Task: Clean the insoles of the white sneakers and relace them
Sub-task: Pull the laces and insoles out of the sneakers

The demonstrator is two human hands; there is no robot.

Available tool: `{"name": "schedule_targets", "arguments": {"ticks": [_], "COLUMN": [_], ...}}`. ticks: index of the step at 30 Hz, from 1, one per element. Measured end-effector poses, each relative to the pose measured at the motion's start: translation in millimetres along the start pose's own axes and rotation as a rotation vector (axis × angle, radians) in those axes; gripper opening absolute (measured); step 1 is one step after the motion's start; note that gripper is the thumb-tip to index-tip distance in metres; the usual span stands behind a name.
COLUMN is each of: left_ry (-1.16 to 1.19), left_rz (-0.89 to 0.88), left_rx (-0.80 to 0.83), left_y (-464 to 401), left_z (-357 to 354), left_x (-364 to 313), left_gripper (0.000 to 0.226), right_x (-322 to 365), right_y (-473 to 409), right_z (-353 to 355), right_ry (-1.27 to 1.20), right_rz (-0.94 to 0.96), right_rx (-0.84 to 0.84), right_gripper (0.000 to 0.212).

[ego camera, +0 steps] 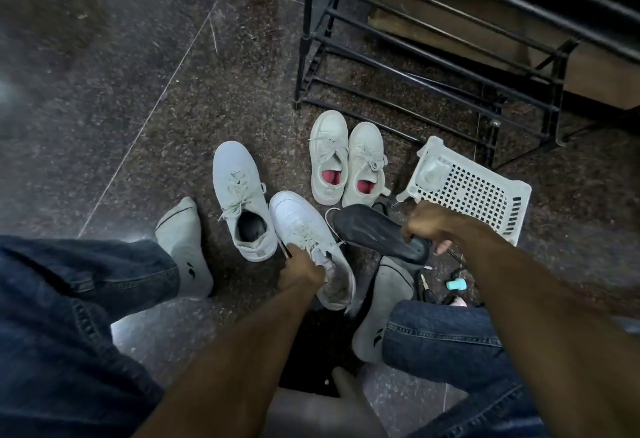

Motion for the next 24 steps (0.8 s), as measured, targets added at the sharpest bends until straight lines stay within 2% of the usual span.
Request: {"name": "schedule_targets", "arguments": {"ticks": [3, 5, 6, 8, 11, 14, 17, 21, 24], "left_ry": [-0.128, -0.209, -0.234, -0.255, -0.234, -0.193, -0.146, -0.078, -0.063], "left_rz": [-0.069, -0.165, -0.188, -0.199, -0.235, -0.258, -0.244, -0.269, -0.3], "left_rx": [-0.079, -0.161, -0.197, -0.27, -0.356, -0.354, -0.364, -0.332, -0.258], "left_y": [-15, -20, -22, -30, -48, -70, -99, -131, -140], "left_z": [23, 46, 59, 87, 125, 151, 174, 185, 180], "left_x": [0, -8, -12, -20, -35, -52, -62, -67, -68], "left_gripper": [0.033, 0.026, 0.027, 0.029, 0.033, 0.036, 0.041, 0.045, 0.051], "right_x": [5, 11, 12, 12, 17, 26, 37, 44, 46], "right_y": [-6, -7, -7, -8, -8, -13, -29, -62, -70], "right_z": [-3, -8, -11, -19, -33, -49, -71, -125, -161], "right_ry": [-0.006, 0.024, 0.05, 0.087, 0.196, 0.087, -0.04, -0.147, -0.181], "right_rz": [0.043, 0.054, 0.046, 0.013, 0.007, 0.012, 0.05, 0.071, 0.07], "right_rx": [0.02, 0.037, 0.054, 0.102, 0.124, 0.179, 0.149, 0.152, 0.143], "right_gripper": [0.02, 0.014, 0.004, 0.02, 0.029, 0.024, 0.013, 0.045, 0.058]}}
Point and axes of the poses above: each hand's wrist, its own y-axis away from the middle knuckle, its own z-axis out of the back of the hand, x = y × z, the point moved 6 cm from there along -y, towards the middle knuckle, and after that the axes turned 14 degrees about -z, right-handed, at the moved point
